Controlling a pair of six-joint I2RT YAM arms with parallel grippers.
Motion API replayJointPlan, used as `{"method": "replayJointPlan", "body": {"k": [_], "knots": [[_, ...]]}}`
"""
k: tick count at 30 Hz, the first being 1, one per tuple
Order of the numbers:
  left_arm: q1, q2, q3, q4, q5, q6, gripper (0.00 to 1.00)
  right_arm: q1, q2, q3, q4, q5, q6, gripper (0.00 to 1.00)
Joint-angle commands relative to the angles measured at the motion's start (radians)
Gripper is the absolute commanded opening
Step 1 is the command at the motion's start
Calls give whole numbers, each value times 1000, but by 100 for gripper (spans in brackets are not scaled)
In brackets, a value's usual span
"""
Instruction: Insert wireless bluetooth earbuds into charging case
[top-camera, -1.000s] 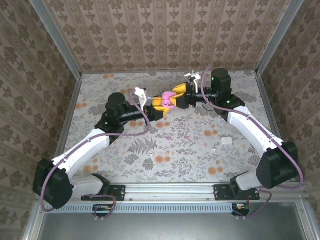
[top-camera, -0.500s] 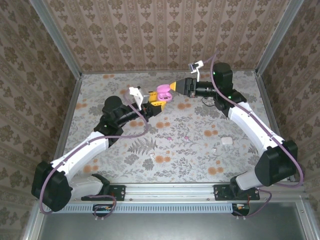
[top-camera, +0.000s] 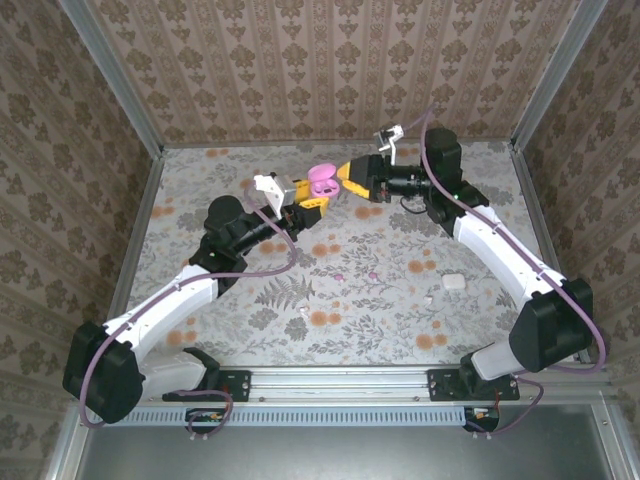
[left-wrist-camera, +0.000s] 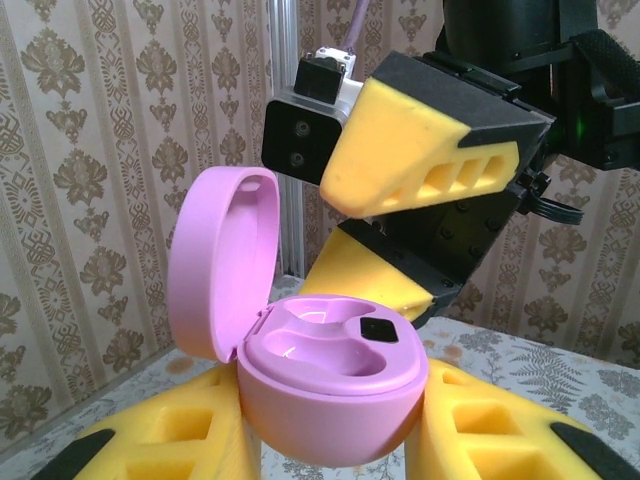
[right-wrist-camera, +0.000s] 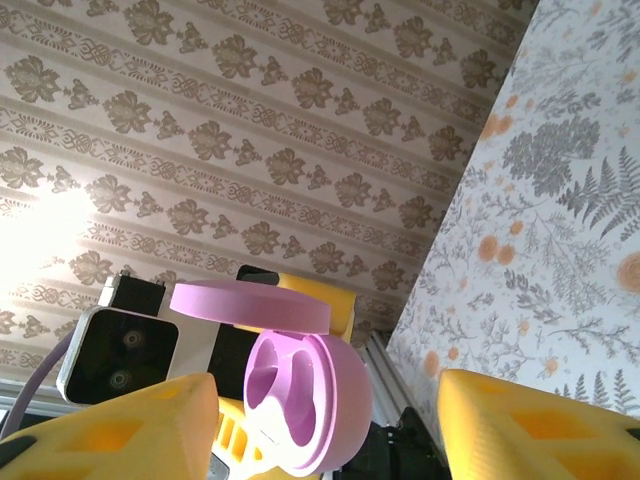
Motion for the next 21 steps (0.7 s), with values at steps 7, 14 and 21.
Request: {"method": "replayJointPlan", "body": {"k": [7,14,21], "knots": [[-5,-21,0,54,-13,3,35,34,55,51,-39,-91,21,53],[-6,-19,1,47,-13,5,35,42,58,63,-26,-115,29,40],[-7,-13,8,26,-9,8,36,46,55,64,-28,-118,24,29]]}}
